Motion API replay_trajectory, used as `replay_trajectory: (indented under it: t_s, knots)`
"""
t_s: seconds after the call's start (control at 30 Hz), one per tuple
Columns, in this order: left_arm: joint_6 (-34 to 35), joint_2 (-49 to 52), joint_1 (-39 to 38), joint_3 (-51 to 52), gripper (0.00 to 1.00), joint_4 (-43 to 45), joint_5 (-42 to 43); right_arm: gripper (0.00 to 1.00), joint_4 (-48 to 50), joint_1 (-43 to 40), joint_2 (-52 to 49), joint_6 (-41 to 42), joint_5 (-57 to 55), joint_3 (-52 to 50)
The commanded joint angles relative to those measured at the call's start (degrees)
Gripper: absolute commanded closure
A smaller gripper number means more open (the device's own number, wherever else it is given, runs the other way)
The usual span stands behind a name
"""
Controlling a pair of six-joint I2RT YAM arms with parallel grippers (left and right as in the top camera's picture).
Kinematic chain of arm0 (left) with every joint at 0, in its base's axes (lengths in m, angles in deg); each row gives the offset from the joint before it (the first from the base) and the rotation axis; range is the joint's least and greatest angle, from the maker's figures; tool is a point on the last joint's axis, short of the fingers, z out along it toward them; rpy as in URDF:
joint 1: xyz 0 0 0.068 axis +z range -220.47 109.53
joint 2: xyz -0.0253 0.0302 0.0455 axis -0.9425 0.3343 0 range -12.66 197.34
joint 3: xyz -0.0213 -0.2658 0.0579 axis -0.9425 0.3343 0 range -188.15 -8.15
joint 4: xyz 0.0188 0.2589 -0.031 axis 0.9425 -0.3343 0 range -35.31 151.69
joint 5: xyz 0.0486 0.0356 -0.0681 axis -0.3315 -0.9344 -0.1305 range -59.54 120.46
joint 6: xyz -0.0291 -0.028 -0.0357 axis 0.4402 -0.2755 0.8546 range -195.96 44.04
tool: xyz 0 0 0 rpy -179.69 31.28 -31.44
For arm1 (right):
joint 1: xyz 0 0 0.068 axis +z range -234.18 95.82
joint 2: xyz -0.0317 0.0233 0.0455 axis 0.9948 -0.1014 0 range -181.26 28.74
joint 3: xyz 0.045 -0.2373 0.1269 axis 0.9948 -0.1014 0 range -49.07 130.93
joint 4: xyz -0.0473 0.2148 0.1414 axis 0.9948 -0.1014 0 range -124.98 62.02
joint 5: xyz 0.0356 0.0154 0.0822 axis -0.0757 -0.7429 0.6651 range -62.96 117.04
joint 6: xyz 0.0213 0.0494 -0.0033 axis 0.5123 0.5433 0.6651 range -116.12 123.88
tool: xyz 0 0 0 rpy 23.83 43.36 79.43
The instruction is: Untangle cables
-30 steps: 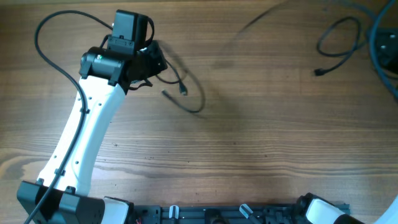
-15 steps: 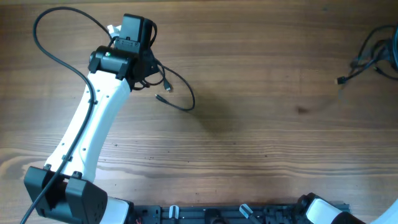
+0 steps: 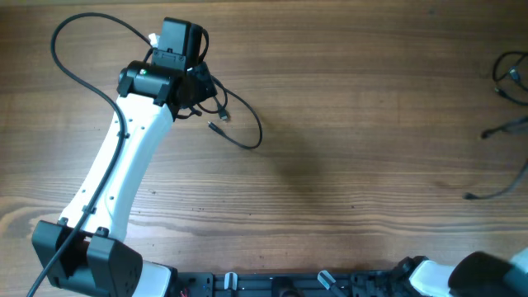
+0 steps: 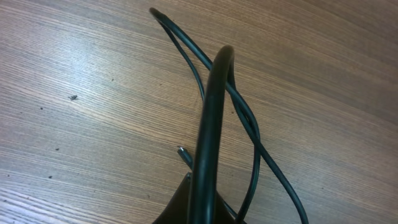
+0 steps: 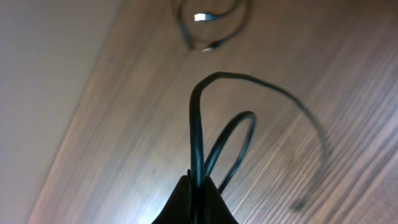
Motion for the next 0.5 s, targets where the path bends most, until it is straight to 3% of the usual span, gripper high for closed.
replay_trajectory:
  t_s: [0.0, 0.17, 0.47]
  knots:
    - [-0.7, 0.4, 0.1, 0.4, 0.96, 0.2, 0.5, 0.96, 2.2, -5.3, -3.0, 4.4, -2.4, -3.1]
    - [-0.7, 0.4, 0.1, 0.4, 0.96, 0.2, 0.6, 0.96, 6.3, -11.1, -6.4, 15.5, -9.1, -7.8]
    - [-0.7, 0.4, 0.1, 0.4, 0.96, 0.7, 3.3, 0.96, 15.9, -18.3, -9.2, 30.6, -9.3, -11.2]
